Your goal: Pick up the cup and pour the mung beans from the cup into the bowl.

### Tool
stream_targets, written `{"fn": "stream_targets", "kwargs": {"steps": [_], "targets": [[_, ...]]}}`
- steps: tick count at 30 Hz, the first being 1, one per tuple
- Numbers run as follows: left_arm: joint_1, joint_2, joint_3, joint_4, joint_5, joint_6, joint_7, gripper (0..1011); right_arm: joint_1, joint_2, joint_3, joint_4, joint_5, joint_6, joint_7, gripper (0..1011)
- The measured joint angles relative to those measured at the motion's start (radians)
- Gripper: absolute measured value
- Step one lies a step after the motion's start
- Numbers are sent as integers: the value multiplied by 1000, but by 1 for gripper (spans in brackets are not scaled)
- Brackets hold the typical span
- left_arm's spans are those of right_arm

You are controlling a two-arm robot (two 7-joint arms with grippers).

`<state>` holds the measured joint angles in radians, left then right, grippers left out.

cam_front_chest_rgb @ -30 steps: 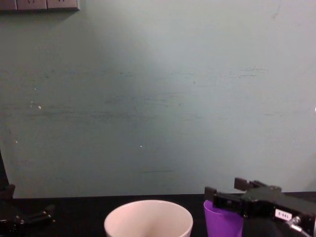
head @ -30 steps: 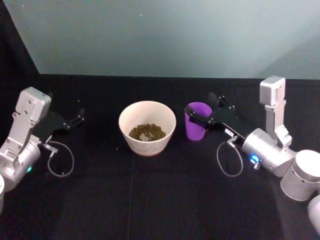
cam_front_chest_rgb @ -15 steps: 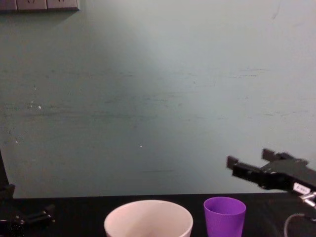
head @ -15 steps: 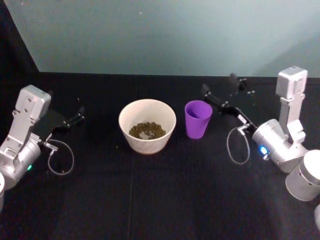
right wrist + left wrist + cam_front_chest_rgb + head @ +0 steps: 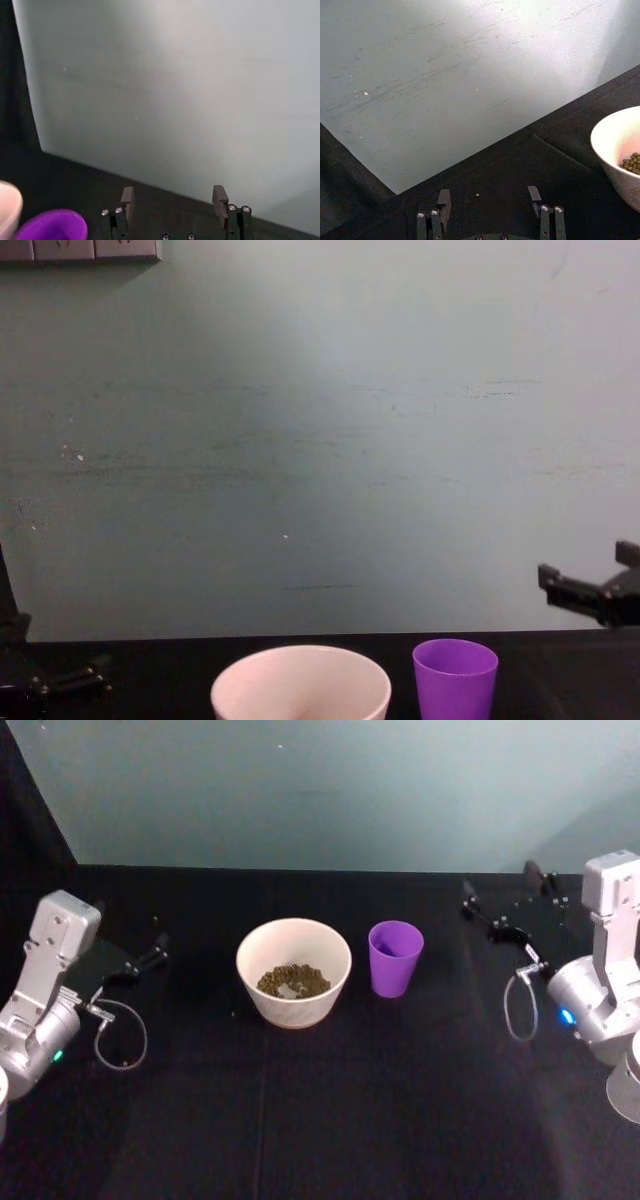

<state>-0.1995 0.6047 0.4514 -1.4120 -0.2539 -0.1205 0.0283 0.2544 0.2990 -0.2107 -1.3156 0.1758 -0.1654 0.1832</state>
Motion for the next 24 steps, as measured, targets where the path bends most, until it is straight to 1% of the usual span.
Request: {"fn": "stream_targets", "kwargs": {"steps": [3, 9, 11, 16, 19, 24], "targets": [[0, 0, 0, 0, 0, 0, 0, 1000, -1, 10, -3, 14, -32, 32, -5, 1003], [0, 0, 0, 0, 0, 0, 0, 1000, -2, 15, -13, 49, -71, 49, -1, 1003], [0, 0, 0, 0, 0, 0, 0, 1000, -5, 15, -23, 58, -111, 56, -12, 1003], [0, 0, 0, 0, 0, 0, 0, 1000, -7, 7, -35, 65, -163, 57, -37, 1003], [0, 0, 0, 0, 0, 0, 0, 1000, -9, 0, -36, 68, -179, 48, -47, 1003], [0, 0, 0, 0, 0, 0, 0, 1000, -9, 1, -36, 68, -177, 48, -47, 1003]]}}
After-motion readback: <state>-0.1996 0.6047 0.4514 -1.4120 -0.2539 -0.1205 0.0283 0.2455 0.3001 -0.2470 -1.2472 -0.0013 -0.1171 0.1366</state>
